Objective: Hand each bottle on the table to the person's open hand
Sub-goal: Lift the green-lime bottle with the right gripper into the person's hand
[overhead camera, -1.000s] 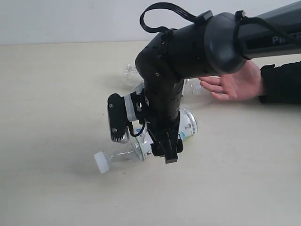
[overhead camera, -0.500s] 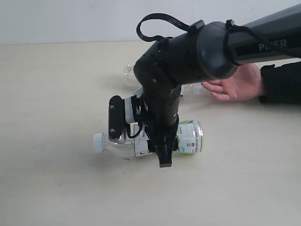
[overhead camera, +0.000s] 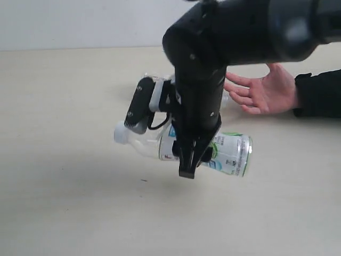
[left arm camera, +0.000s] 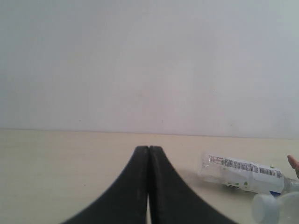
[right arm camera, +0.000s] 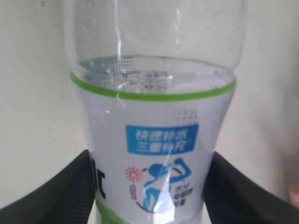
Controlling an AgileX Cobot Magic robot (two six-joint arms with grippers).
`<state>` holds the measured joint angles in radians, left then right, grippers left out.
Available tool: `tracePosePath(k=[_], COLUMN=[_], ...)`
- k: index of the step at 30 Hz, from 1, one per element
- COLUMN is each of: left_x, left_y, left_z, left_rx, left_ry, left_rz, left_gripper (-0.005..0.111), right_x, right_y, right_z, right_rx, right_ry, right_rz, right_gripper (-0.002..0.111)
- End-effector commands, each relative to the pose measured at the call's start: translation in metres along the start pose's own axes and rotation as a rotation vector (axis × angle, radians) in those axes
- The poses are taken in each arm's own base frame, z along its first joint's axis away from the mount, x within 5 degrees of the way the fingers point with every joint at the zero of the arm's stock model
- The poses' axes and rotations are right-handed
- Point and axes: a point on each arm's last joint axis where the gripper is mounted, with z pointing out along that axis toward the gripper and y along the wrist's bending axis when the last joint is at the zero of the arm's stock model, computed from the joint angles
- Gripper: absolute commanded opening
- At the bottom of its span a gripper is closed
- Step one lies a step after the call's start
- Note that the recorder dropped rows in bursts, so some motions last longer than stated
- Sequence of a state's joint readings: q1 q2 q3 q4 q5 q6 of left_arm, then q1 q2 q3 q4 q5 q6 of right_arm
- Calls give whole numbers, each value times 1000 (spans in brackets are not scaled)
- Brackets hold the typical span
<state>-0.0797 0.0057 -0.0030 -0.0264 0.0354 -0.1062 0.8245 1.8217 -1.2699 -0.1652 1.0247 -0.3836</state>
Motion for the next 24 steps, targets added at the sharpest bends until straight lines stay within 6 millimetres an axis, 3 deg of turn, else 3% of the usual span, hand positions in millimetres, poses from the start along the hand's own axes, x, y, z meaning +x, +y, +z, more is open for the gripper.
tracePosePath(k=[1, 5, 7, 10, 14, 17, 24], left_x=[1, 1, 1, 1, 1, 1, 1], left_y=[0, 0, 0, 0, 0, 0, 0], left_z=[0, 0, 0, 0, 0, 0, 0], left_rx=[-2, -2, -2, -2, -2, -2, -2], left_ry=[-5, -5, -5, -5, -5, -5, -5], left_rz=[-7, -7, -7, -7, -7, -7, -7], left_gripper=[0, 0, 0, 0, 0, 0, 0], right_x=[25, 60, 83, 104, 118, 127, 122], right_y=[2, -6, -21, -44, -77, -112, -155], right_z=[-65, -120, -132, -127, -106, -67, -9], right_rx=[43, 192, 236, 240, 206, 179, 107], right_ry=[-91, -213, -215, -174, -165, -129, -22], right_rz=[189, 429, 548, 673, 807, 884, 936], right_gripper=[0, 0, 0, 0, 0, 0, 0])
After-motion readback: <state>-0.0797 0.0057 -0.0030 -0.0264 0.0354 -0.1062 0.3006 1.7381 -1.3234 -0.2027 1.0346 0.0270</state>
